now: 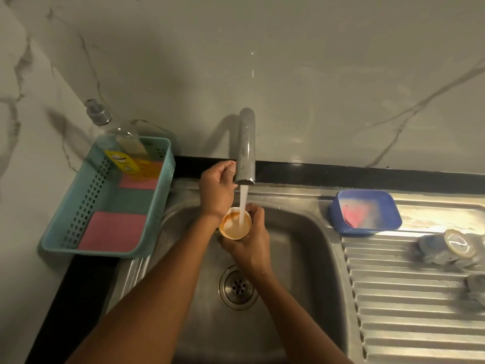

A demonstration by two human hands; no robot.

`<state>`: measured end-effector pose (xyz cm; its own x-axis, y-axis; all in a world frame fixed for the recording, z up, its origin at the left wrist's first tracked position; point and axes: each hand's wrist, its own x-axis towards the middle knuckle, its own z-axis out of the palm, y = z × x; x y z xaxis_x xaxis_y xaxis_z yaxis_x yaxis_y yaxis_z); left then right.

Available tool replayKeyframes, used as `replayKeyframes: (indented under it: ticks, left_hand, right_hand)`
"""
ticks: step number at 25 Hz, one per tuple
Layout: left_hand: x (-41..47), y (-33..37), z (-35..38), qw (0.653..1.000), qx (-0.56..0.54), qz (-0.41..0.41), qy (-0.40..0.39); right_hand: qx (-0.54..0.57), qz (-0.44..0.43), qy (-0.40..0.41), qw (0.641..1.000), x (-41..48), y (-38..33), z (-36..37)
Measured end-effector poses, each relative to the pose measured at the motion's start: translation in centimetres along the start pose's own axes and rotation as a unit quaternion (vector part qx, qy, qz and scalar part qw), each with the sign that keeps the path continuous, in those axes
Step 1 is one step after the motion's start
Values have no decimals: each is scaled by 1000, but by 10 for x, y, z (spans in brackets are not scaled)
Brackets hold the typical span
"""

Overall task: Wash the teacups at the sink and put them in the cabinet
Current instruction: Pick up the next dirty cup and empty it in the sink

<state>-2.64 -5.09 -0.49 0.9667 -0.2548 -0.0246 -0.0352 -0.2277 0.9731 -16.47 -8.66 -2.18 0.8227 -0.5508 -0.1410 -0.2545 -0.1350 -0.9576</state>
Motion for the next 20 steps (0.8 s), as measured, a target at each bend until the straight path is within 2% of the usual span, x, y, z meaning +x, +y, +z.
replayKeyframes:
  ticks: [4, 8, 11, 13, 15, 17, 20]
  left_hand:
    - [-6, 5, 4, 1000, -21, -5, -22]
    - [-14, 16, 3, 997, 1, -7, -72]
    - [-11, 10, -4, 994, -29, 2, -109]
    - [-20, 6, -6, 994, -58, -2, -94]
    - [-38, -1, -4, 996, -78, -25, -45]
    - [-59, -17, -4, 994, -92, -59, -14]
    - [-85, -41, -3, 989, -93, -112, -36]
  right_hand:
    - [-5, 7, 0, 1000, -1, 10, 4]
    - [-14, 19, 7, 1000, 1, 21, 10]
    - [-31, 35, 46, 998, -3, 34, 12]
    - [-55, 44, 58, 996, -6, 46, 10]
    - [-92, 44, 28, 994, -10, 58, 7]
    - [-97, 56, 47, 993, -12, 64, 3]
    - [-103, 64, 53, 991, -17, 68, -2]
